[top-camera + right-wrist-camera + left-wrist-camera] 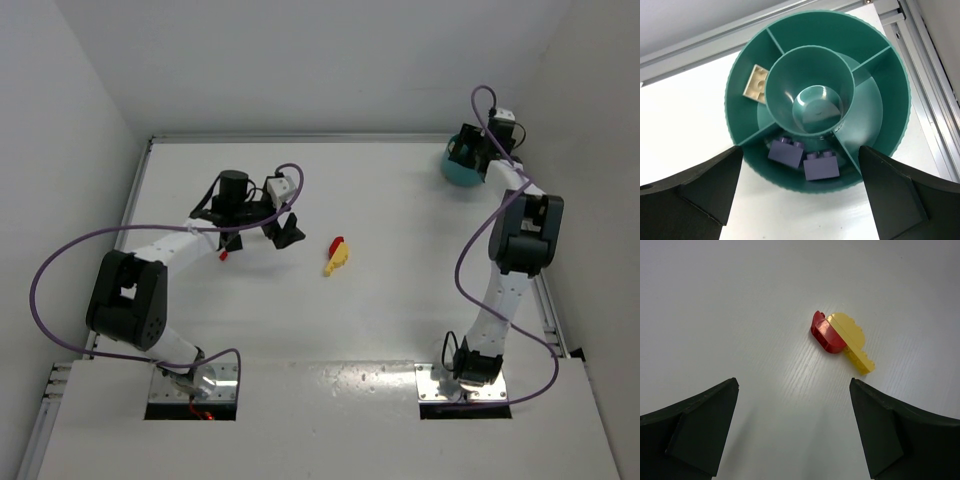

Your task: Sort the legos into containers by color

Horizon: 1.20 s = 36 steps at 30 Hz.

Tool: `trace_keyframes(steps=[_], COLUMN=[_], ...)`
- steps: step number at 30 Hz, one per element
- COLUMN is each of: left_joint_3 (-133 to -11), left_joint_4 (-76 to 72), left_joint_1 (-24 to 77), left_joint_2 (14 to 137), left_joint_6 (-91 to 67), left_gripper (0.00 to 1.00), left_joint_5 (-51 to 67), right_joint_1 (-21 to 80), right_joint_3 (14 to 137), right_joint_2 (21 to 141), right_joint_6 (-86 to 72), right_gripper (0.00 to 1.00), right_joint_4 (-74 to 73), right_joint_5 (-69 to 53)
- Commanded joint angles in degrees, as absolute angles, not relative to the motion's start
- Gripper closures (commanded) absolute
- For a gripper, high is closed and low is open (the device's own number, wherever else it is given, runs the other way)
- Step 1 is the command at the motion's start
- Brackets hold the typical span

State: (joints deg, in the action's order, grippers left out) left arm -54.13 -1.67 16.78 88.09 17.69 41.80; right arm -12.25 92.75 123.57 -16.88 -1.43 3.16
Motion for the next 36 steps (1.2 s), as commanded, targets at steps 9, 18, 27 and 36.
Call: trace_keyframes(steps=[9, 18, 27, 36], left_joint_3=[-53.5, -53.5, -54.1, -54.1], left_joint_4=[-4.5, -4.5, -4.5, -4.5], left_joint_1=[16.7, 16.7, 16.7, 17.2], left_joint_2=[87.2, 86.7, 86.7, 86.7], left_joint_6=[17.2, 17.2, 17.2, 17.2], left_gripper=[0.00, 0.00, 0.00, 0.00], left_joint_5=[43.6, 43.6, 43.6, 43.6], right_joint_1=[-12.0, -11.4, -11.4, -11.4], right_joint_3=[91.9, 93.9, 87.9, 89.1], right_joint_2=[118.4, 119.6, 115.2, 116.7], right_joint_6=[-18.1, -18.6, -17.3, -15.4], right_gripper=[0.00, 0.00, 0.00, 0.00], right_joint_4=[-0.7, -2.2, 4.4, 3.7], right_joint_5=[-0.5, -1.1, 3.0, 5.0])
